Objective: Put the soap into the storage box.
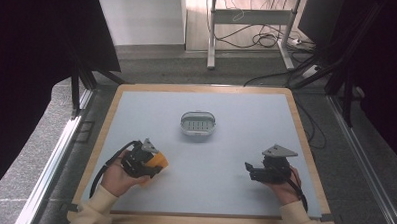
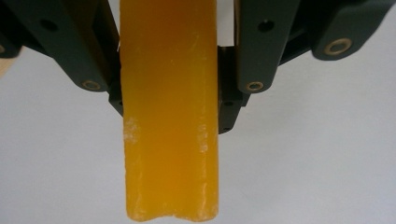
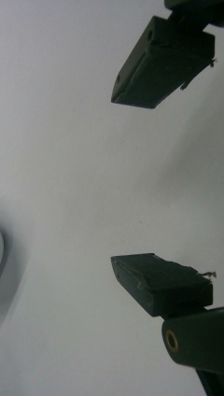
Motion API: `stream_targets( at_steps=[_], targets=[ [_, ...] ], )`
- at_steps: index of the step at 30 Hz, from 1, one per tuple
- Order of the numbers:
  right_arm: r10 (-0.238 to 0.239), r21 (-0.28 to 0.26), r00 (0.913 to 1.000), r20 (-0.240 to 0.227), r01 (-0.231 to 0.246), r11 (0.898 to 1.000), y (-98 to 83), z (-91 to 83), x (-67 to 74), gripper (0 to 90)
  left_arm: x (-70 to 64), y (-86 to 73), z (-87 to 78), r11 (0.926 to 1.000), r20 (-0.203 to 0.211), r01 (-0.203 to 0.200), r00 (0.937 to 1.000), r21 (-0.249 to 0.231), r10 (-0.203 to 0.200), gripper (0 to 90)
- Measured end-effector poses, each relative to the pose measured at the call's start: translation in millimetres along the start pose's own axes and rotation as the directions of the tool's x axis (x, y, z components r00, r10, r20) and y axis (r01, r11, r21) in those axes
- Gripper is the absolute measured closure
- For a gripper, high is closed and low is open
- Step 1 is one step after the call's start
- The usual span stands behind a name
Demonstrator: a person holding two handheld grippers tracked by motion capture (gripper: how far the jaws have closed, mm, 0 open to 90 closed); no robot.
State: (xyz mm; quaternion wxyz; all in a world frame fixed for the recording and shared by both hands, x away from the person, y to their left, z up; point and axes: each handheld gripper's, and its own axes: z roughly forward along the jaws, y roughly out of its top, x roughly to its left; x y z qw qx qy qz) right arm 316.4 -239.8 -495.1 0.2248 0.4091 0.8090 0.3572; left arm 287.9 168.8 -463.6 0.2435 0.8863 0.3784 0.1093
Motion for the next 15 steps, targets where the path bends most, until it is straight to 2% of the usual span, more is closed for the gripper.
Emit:
stream_targets(
  at_steps=[5, 15],
  targets=[
    [0.001, 0.002, 1.0, -0.005, -0.001, 1.0, 0.3, 1.0, 1.0, 18.6, 4.1, 7.0, -4.6, 1.0, 0.02, 0.0, 0.9998, -0.006, 0.0, 62.0],
    [0.025, 0.0, 0.9995, 0.017, -0.025, 1.0, -4.4, -4.0, -4.3, 18.8, -0.1, 19.1, -11.4, 0.9989, 0.042, -0.042, 0.9982, -0.018, 0.043, 62.0]
  ],
)
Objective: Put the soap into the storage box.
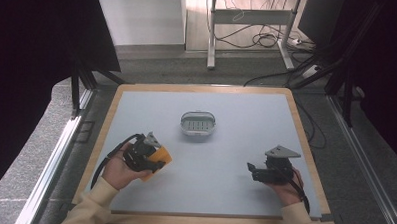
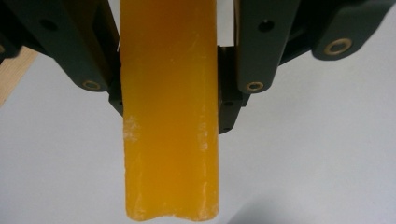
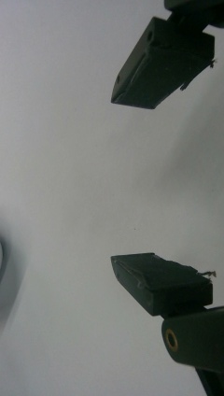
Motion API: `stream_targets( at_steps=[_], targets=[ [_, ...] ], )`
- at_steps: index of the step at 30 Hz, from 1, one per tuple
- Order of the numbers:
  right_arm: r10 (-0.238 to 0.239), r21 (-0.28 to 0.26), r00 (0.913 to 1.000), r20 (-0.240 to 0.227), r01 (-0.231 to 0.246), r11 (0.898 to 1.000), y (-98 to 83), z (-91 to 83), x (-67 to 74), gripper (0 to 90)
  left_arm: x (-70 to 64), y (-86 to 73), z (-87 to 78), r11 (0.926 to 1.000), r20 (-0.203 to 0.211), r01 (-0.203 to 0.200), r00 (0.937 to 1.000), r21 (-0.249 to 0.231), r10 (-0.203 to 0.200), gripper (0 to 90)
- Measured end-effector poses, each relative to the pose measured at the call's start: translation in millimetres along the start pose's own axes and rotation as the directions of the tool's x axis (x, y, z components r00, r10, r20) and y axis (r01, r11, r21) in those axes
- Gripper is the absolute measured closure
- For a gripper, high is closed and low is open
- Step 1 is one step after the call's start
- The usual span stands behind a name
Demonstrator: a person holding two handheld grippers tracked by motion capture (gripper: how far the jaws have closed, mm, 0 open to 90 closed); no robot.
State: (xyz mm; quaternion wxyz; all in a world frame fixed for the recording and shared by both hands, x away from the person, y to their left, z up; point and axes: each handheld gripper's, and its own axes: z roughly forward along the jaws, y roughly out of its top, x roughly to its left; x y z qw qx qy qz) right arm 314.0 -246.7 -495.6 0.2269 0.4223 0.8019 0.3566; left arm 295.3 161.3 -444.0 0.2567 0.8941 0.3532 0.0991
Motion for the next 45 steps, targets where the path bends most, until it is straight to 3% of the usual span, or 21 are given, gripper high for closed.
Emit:
stream_targets(
  at_steps=[18, 22, 26, 34, 45],
  targets=[
    [0.01, 0.001, 0.9997, 0.021, -0.011, 1.0, -5.1, -4.0, -1.3, 18.8, 8.7, 16.1, -11.9, 0.9992, 0.015, -0.014, 0.9998, -0.038, 0.015, 62.0],
    [0.018, -0.018, 0.9994, 0.031, -0.018, 1.0, -4.4, -6.0, -1.8, 19.5, 9.7, 20.7, -13.5, 0.999, 0.015, -0.033, 0.9993, -0.031, 0.034, 62.0],
    [0.023, -0.024, 0.9993, 0.029, -0.023, 0.999, -4.5, -6.9, -2.3, 19.5, 11.0, 24.3, -14.6, 0.9986, 0.009, -0.026, 0.9996, -0.046, 0.026, 62.0],
    [0.025, -0.017, 0.9994, 0.022, -0.024, 1.0, -5.0, -5.5, -2.2, 19.5, 14.2, 31.5, -15.3, 0.9986, -0.014, -0.038, 0.9992, -0.038, 0.037, 62.0],
    [0.032, -0.033, 0.9992, 0.025, -0.031, 0.999, -4.5, -7.4, -1.6, 19.6, 17.5, 45.3, -13.4, 0.9964, -0.005, -0.083, 0.9965, -0.016, 0.083, 62.0]
  ],
)
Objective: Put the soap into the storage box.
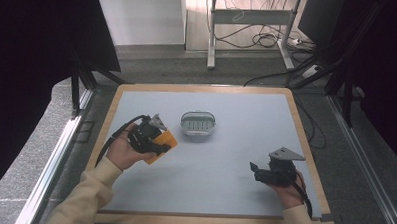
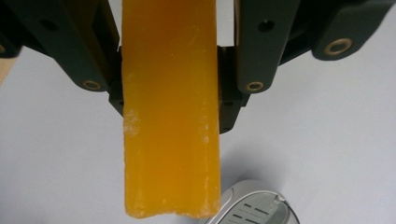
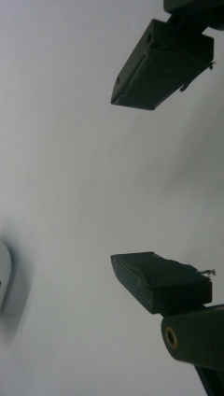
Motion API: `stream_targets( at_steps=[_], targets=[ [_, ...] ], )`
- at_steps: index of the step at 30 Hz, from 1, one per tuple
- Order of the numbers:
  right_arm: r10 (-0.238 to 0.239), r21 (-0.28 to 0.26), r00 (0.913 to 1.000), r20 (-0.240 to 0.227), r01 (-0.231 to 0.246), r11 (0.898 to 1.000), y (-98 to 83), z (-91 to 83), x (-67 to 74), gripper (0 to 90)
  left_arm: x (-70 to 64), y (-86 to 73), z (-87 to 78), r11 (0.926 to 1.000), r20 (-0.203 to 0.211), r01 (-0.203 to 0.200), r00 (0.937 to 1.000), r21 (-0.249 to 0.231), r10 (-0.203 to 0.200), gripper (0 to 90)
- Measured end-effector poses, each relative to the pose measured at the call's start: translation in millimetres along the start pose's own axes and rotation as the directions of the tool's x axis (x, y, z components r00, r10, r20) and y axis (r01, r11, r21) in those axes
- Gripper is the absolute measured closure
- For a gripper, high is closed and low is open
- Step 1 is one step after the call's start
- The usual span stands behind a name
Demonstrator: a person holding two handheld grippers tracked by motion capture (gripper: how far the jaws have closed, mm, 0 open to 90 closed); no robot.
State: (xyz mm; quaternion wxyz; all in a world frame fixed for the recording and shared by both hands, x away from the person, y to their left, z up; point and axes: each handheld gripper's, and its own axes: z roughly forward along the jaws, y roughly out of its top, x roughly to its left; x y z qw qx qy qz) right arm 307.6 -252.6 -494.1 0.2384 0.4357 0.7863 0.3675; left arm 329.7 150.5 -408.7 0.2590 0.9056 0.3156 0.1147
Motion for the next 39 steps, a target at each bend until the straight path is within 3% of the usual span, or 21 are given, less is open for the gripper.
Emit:
stream_targets(
  at_steps=[10, 23, 28, 33, 39],
  targets=[
    [0.003, 0.008, 1.0, 0.0, -0.003, 1.0, -1.0, 0.9, -1.7, 19.6, -0.9, 15.4, 3.8, 0.9994, 0.0, -0.034, 0.9994, 0.009, 0.034, 62.0],
    [-0.004, 0.015, 1.0, -0.001, 0.004, 1.0, -1.1, 3.3, 0.7, 19.6, 3.4, 27.0, 5.7, 0.999, 0.011, -0.044, 0.999, 0.0, 0.044, 62.0],
    [-0.002, 0.018, 1.0, 0.002, 0.002, 1.0, -1.7, 3.5, -0.6, 19.6, 7.1, 31.8, 5.8, 0.9987, 0.045, -0.05, 0.9977, -0.011, 0.05, 62.0],
    [-0.004, 0.021, 1.0, 0.005, 0.004, 1.0, -1.9, 4.2, 0.2, 19.6, 10.0, 36.1, 7.4, 0.9968, 0.044, -0.08, 0.9958, -0.002, 0.08, 62.1],
    [-0.009, 0.024, 0.9999, 0.007, 0.009, 1.0, -2.1, 4.2, -0.1, 19.5, 13.3, 41.7, 8.7, 0.9962, 0.032, -0.087, 0.9957, 0.004, 0.086, 62.0]
  ],
)
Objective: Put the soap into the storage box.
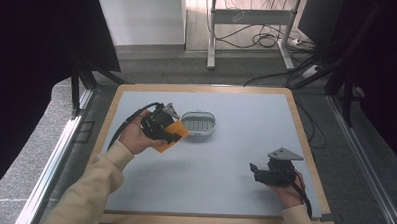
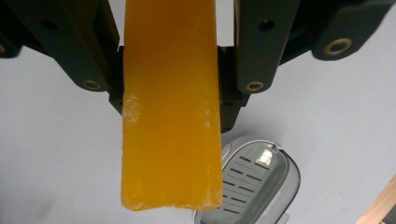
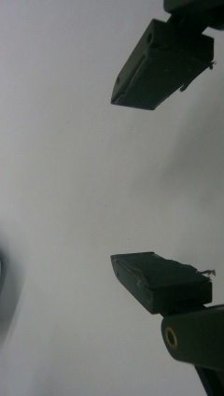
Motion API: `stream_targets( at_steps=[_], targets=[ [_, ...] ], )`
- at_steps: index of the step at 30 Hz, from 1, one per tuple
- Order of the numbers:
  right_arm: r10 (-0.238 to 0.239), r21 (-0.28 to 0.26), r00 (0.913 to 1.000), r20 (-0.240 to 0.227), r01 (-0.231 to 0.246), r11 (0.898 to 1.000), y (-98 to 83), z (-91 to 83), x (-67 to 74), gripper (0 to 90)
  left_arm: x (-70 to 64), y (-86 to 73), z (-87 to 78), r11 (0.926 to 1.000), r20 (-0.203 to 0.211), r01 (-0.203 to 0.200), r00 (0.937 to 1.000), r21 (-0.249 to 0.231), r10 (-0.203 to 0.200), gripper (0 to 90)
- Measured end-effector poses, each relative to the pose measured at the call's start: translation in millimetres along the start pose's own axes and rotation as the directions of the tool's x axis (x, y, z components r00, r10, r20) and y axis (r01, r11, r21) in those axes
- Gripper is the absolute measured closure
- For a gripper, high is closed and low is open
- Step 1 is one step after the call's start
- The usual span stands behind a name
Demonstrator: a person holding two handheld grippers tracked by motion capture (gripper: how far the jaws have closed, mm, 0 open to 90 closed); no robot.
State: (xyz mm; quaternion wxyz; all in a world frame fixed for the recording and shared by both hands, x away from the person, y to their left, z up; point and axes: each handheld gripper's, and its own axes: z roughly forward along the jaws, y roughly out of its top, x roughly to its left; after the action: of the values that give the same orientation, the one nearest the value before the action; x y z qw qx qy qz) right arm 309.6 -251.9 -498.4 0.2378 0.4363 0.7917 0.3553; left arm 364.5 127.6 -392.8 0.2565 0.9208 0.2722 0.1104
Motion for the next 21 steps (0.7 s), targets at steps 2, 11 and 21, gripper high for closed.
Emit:
stream_targets(
  at_steps=[2, 11, 21],
  targets=[
    [-0.001, 0.002, 1.0, 0.0, 0.001, 1.0, 0.0, 0.2, 0.1, 19.5, 2.2, 2.1, 0.3, 1.0, 0.002, -0.007, 1.0, -0.001, 0.007, 62.1],
    [-0.002, 0.004, 1.0, -0.001, 0.002, 1.0, -0.2, 0.9, 0.1, 19.4, 11.5, 15.1, 3.4, 0.9989, 0.011, -0.041, 0.9991, 0.022, 0.041, 62.1],
    [-0.005, 0.01, 1.0, 0.0, 0.005, 1.0, -0.6, 0.9, -0.2, 19.3, 16.9, 26.4, 10.5, 0.9961, 0.024, -0.08, 0.9966, 0.037, 0.079, 62.1]
  ],
)
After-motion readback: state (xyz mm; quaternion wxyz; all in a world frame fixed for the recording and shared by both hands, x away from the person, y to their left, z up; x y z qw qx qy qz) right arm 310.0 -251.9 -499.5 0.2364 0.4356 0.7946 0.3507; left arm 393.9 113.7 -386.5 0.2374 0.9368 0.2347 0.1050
